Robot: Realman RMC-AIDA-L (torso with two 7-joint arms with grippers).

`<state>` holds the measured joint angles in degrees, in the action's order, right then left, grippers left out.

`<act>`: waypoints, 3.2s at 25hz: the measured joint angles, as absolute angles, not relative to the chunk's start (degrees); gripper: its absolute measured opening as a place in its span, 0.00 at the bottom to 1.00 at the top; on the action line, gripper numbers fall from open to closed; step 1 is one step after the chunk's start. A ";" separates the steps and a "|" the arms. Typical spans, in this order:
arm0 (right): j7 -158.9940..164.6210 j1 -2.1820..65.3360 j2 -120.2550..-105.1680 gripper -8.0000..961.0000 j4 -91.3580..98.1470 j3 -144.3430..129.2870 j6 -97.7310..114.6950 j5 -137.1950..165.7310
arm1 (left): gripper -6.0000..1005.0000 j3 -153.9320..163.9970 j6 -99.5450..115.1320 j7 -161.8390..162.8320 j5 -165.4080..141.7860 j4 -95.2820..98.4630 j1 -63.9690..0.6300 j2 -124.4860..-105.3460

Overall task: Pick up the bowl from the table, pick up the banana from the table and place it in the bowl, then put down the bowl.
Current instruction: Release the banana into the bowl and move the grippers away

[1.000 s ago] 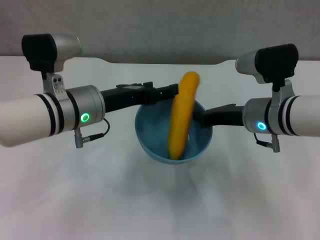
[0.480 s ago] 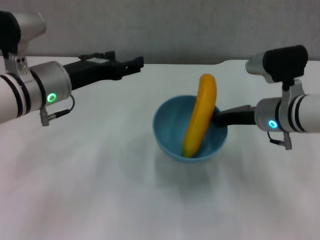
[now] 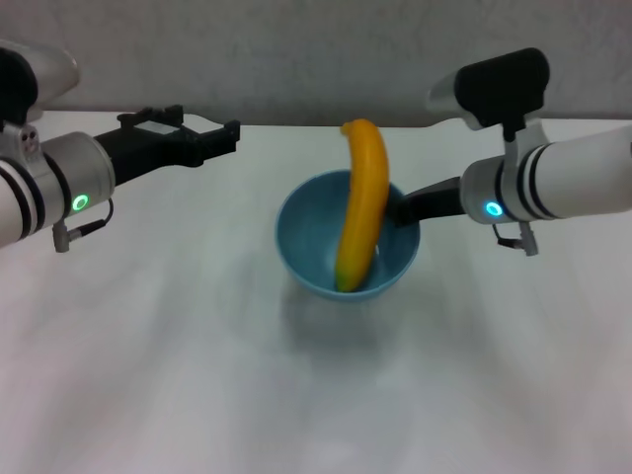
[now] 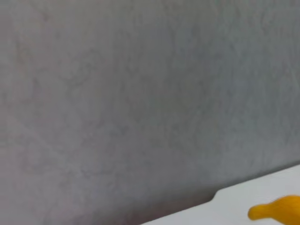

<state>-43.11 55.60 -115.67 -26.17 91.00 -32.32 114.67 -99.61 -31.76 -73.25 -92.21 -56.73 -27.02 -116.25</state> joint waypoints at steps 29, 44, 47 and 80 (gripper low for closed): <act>-41.92 51.70 -115.87 0.04 -25.92 75.38 -31.87 101.74 | 0.89 -100.91 -20.66 -84.72 -86.53 -52.81 -24.69 -116.73; -41.92 50.16 -115.93 0.05 -25.83 75.15 -31.54 101.60 | 0.89 -100.90 -19.92 -84.93 -83.99 -51.49 -23.30 -116.88; -41.72 49.89 -115.93 0.06 -25.84 75.14 -31.57 101.60 | 0.89 -100.90 -19.97 -85.13 -83.49 -51.43 -23.25 -116.89; -41.81 36.42 -115.26 0.66 -40.87 73.83 -24.75 109.87 | 0.89 -100.62 -20.00 -85.52 -81.78 -51.28 -20.87 -116.79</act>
